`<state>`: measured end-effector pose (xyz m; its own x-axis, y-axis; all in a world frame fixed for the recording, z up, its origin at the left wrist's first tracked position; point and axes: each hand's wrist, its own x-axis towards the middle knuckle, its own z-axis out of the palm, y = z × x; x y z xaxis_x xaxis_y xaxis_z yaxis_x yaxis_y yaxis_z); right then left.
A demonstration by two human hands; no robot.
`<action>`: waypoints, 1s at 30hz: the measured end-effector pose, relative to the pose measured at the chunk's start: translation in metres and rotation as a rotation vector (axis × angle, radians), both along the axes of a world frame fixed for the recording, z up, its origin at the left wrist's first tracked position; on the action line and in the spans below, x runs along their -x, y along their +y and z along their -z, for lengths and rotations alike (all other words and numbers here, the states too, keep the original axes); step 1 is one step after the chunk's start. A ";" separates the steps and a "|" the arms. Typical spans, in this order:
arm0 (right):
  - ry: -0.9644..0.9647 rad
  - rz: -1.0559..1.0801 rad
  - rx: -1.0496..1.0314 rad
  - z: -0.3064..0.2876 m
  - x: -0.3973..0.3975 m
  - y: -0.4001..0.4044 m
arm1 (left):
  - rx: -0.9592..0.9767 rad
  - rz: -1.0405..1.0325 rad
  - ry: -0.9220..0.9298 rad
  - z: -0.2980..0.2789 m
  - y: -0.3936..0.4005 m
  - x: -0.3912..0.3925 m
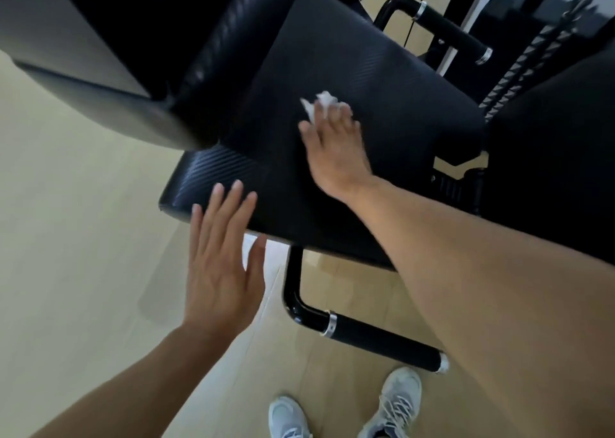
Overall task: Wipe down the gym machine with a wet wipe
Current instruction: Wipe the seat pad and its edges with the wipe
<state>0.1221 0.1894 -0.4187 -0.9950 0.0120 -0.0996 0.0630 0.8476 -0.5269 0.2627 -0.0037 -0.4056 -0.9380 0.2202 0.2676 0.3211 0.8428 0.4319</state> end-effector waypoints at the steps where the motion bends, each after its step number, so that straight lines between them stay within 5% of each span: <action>1: 0.097 -0.068 -0.040 -0.001 -0.007 -0.022 | -0.036 -0.045 -0.001 -0.001 -0.004 -0.002; 4: 0.308 -0.439 -0.113 -0.003 -0.070 -0.066 | -0.111 -0.130 -0.041 -0.002 -0.017 -0.011; 10: 0.319 -0.767 -0.359 0.000 -0.101 -0.040 | -0.092 -0.080 -0.052 -0.005 -0.032 -0.013; 18: 0.179 -0.464 -0.093 -0.022 -0.003 -0.078 | -0.071 -0.155 -0.099 -0.002 -0.017 -0.015; 26: -0.164 -0.078 -0.107 -0.037 0.093 -0.029 | 0.041 -0.180 -0.205 -0.010 -0.010 -0.015; 30: 0.055 -0.312 -0.083 -0.033 0.054 -0.054 | -0.051 -0.206 -0.174 -0.013 -0.006 -0.016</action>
